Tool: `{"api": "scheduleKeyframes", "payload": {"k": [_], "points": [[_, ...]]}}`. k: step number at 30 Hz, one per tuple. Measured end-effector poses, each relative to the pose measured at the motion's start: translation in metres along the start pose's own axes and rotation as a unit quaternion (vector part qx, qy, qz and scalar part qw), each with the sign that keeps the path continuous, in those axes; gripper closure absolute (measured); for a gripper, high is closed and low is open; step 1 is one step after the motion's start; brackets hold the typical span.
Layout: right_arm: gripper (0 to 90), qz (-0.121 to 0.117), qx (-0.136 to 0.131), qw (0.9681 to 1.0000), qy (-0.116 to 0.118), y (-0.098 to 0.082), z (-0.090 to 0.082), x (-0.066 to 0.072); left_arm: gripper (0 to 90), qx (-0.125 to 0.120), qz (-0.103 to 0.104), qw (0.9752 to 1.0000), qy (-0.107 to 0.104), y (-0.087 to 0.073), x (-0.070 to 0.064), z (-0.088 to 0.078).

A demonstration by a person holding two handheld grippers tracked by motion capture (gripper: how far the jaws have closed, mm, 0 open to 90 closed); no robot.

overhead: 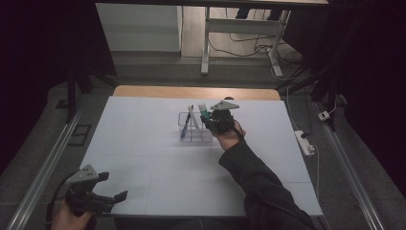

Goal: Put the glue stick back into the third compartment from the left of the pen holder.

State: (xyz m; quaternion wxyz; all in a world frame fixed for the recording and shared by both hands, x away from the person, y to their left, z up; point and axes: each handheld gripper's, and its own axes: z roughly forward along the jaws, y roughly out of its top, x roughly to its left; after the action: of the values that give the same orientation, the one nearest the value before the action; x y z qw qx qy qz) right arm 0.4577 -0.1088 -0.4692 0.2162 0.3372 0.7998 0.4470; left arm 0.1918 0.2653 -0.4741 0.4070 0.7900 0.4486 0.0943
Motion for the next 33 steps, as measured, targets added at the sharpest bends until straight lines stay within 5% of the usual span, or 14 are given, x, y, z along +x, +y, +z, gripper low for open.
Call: {"api": "scheduleKeyframes", "payload": {"k": [8, 14, 26, 33], "points": [[51.4, -0.007, 0.003, 0.9999, -0.007, 0.000, -0.001, 0.004, 0.0, 0.000, -0.003, 1.0000, -0.001, 0.000, 0.000, 0.000], [40.0, -0.002, 0.011, 0.9999, 0.011, 0.006, -0.009, 0.006, 0.0, -0.008, -0.011, 0.9999, 0.000, -0.001, 0.002, -0.002], [17.0, 0.024, 0.043, 0.9957, 0.079, 0.013, -0.051, 0.003, 0.0, 0.002, -0.009, 0.9998, 0.015, -0.001, 0.001, -0.001], [8.9, 0.014, 0.057, 0.9937, 0.095, 0.008, -0.079, 0.006, 0.0, 0.005, -0.009, 0.9998, 0.015, 0.000, 0.001, 0.000]]}}
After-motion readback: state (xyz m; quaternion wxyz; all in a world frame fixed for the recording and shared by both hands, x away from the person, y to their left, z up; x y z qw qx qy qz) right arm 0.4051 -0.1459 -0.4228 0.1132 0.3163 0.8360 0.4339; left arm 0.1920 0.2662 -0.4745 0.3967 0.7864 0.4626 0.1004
